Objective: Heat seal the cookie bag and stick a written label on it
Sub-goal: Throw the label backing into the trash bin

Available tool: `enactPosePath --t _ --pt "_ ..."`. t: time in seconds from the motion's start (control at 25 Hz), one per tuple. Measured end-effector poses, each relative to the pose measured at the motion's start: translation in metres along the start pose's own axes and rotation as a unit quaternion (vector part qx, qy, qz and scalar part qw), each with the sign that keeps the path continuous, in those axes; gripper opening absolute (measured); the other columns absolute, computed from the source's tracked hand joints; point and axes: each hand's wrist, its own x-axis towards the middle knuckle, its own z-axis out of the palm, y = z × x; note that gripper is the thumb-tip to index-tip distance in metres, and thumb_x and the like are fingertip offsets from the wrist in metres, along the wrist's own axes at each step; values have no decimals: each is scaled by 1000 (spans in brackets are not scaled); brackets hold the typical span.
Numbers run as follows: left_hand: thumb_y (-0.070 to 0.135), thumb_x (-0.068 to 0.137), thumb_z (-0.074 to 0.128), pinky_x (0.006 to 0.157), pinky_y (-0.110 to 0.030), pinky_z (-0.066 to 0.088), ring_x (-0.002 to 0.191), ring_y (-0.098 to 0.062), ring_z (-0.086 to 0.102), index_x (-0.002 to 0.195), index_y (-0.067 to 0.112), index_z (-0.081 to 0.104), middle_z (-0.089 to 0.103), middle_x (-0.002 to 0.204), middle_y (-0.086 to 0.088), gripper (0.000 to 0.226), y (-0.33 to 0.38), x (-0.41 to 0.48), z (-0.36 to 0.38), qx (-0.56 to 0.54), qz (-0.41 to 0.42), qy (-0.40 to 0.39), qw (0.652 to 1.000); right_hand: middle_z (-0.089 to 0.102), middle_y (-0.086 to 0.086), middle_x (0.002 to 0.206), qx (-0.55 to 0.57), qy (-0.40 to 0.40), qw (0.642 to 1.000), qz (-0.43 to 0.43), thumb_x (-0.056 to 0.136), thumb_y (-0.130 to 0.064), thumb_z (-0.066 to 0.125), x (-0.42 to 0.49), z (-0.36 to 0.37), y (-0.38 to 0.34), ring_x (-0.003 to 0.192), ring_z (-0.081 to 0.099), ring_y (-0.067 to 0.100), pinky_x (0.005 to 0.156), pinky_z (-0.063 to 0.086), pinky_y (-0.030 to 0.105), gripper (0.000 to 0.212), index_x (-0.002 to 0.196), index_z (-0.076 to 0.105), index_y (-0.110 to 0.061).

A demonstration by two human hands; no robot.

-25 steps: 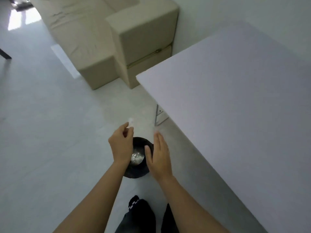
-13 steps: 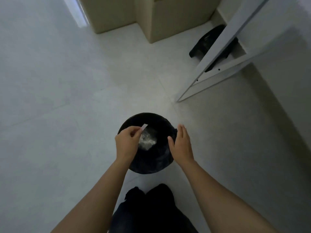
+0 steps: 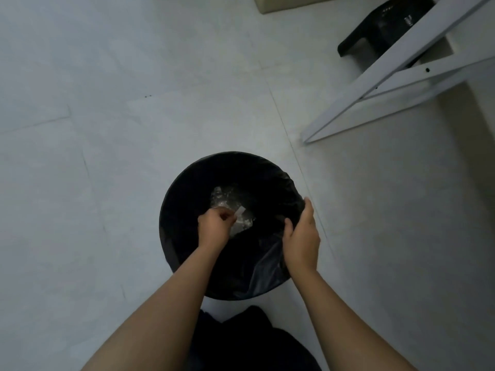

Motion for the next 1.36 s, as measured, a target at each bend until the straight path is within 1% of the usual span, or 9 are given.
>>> enactPosePath --t 0.16,0.32,0.48,0.6,0.76,0.88,1.08,1.24,1.36 --pt "15 86 65 79 -23 46 94 -25 65 96 9 73 70 102 -12 15 -15 29 28 32 -33 -14 999 47 8 139 -7 8 1000 -6 94 -20 48 2 2 2 118 54 26 95 45 34 59 145 18 -20" --pt "20 89 59 68 -27 45 88 -31 65 89 4 72 68 93 -17 20 -21 44 35 156 -10 -10 988 45 7 141 -7 16 1000 -25 94 -21 50 4 3 4 120 52 25 95 44 33 59 144 19 -18" --pt "7 90 52 68 -30 46 88 -30 63 97 4 68 67 96 -17 18 0 21 9 250 31 11 968 23 9 153 -67 -33 997 -14 93 -35 48 -3 -12 -9 136 32 25 100 41 36 70 146 7 -15" --pt "5 88 51 64 -34 42 87 -33 62 90 0 68 67 89 -18 18 28 -22 -32 205 66 45 976 8 10 157 -113 -66 991 -8 93 -43 42 -23 -41 -38 142 16 24 105 35 37 75 146 -1 -12" --pt "16 92 51 84 -35 47 98 -28 62 105 5 69 71 102 -13 24 90 -120 -102 126 103 47 986 7 7 157 -96 -78 990 -63 94 -45 37 -83 -120 -116 143 12 20 110 28 33 72 147 1 -11" --pt "20 95 48 89 -24 42 108 -21 61 120 9 62 68 115 -6 31 156 -205 -161 42 134 78 987 10 4 157 -52 -65 991 -102 95 -44 34 -136 -195 -184 143 11 15 112 22 30 68 147 4 -12" --pt "20 95 48 90 -24 47 102 -19 63 119 9 62 70 108 -6 30 287 -352 -244 -59 251 125 958 18 5 155 25 62 984 -163 97 -36 36 -214 -349 -257 142 16 16 114 19 30 59 145 15 -10" --pt "20 95 47 87 -23 45 98 -20 64 122 8 61 70 106 -9 32 377 -443 -246 -48 391 84 915 18 3 155 75 187 973 -112 98 -36 33 -246 -455 -248 142 15 15 112 12 24 57 146 13 -13" --pt "22 98 43 94 -16 36 115 -18 57 128 9 55 62 125 -7 35 433 -497 -203 6 495 -9 869 16 5 156 84 290 952 -40 98 -36 31 -259 -529 -208 143 12 16 114 12 27 57 146 12 -12"
